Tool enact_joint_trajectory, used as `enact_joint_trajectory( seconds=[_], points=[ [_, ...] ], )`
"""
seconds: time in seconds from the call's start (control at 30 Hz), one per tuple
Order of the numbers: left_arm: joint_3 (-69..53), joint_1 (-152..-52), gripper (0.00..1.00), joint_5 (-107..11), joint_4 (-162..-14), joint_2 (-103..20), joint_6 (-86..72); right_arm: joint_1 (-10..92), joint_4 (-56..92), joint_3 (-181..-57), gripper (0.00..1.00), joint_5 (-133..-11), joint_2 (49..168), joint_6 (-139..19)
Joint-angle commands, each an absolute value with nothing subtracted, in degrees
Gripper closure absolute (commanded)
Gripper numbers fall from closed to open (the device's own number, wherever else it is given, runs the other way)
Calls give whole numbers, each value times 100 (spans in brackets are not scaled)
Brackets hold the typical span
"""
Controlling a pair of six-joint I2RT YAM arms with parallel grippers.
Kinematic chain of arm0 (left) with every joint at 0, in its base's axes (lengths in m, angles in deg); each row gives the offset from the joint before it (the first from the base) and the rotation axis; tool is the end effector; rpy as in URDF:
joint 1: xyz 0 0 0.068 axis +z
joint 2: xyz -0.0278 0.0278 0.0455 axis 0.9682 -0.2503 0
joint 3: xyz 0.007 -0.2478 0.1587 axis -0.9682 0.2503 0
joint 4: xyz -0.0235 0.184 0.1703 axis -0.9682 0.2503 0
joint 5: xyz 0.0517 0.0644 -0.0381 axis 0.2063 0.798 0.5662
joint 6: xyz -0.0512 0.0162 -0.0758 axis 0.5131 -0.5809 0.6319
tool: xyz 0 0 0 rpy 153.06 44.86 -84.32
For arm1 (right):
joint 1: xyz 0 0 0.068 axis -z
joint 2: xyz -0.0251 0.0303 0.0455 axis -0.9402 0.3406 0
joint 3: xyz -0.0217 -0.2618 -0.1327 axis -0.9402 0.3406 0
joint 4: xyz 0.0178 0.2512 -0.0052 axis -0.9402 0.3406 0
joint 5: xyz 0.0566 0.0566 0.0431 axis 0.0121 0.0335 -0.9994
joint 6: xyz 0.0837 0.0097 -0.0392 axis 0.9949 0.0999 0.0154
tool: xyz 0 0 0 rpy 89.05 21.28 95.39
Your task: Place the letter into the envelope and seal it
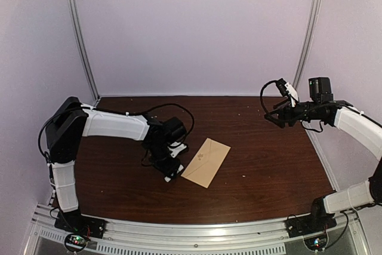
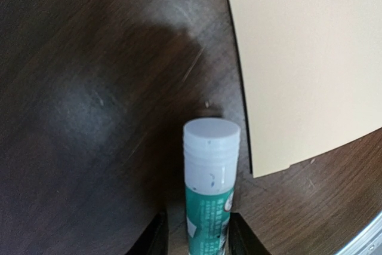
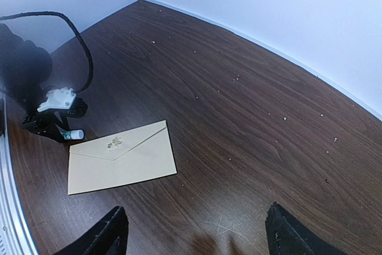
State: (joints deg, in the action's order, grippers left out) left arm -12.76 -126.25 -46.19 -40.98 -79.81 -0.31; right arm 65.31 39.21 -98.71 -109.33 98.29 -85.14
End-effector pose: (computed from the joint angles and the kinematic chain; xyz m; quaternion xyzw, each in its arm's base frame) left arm 0.2339 -0.3008 0.1283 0.2822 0.9550 -0.0862 0.0296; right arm 0.2682 0.0818 0.3004 -0.3330 0.7750 0.2911 0.4514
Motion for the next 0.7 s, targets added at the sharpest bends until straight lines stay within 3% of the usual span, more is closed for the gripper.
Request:
enact_joint_trajectory(
  seconds=[0.0, 0.43, 0.47, 0.5, 0.67],
  points=[
    [-1369, -12647, 64, -4525, -4228, -8094, -66, 6569, 3861, -9864, 20, -11013, 9833, -8525],
    [-1787, -12646, 63, -4360, -3795, -7953, -99, 6578, 4034, -10054, 19, -10832, 9821, -8509],
    [-1923, -12648, 63, -4224, -3661, -7876, -141, 6585, 4060, -10124, 16, -10688, 9799, -8474],
    [-2052, -12648, 62, -4106, -3517, -7792, -193, 6587, 4055, -10186, 2, -10478, 9783, -8400],
    [-2980, -12620, 60, -3156, -2630, -7493, -695, 6607, 4308, -10785, 0, -9033, 9851, -7867]
  ],
)
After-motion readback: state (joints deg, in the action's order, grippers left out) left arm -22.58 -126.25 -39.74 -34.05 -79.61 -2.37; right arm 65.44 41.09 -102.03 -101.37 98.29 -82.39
